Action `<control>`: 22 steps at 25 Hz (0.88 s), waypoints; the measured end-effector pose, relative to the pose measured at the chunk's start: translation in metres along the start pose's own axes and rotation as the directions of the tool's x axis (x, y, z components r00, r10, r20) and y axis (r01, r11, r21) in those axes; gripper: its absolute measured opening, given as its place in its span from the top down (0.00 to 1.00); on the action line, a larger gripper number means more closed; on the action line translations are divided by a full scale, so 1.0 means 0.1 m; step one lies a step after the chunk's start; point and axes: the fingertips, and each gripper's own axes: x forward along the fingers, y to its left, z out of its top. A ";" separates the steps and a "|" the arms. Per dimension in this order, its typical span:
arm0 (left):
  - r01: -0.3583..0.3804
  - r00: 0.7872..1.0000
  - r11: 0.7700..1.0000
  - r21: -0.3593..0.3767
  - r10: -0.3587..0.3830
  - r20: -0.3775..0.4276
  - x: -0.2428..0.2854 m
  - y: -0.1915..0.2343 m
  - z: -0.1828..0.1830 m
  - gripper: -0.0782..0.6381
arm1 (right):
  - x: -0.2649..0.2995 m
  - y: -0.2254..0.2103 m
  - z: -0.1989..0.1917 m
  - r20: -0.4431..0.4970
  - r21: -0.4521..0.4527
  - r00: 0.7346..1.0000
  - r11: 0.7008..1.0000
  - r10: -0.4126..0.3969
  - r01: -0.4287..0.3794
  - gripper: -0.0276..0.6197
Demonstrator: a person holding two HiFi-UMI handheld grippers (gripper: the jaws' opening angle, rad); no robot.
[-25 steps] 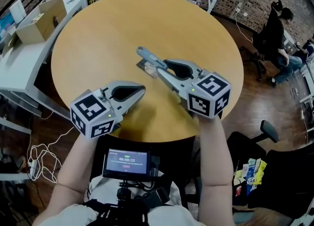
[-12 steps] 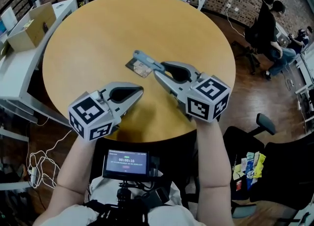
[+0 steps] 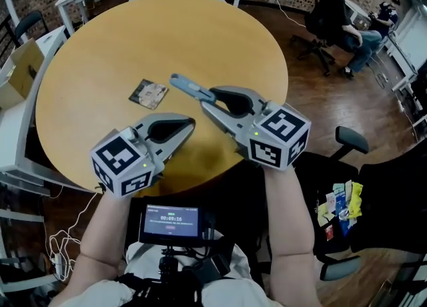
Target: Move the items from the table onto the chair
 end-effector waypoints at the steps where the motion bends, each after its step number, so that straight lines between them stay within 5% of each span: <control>1: 0.013 1.000 1.000 -0.004 -0.013 -0.001 0.07 -0.04 0.00 0.88 | -0.08 -0.03 -0.01 0.002 0.001 1.000 1.000 -0.008 0.008 0.77; 13: 0.224 0.974 0.974 -0.025 -0.225 -0.019 1.06 -0.72 0.15 0.88 | -1.33 -0.48 -0.23 0.062 0.103 0.977 0.975 -0.203 0.196 0.77; 22: 0.414 0.910 0.910 -0.019 -0.415 0.002 1.79 -1.49 0.19 0.88 | -2.41 -0.75 -0.53 0.078 0.147 0.920 0.917 -0.384 0.371 0.77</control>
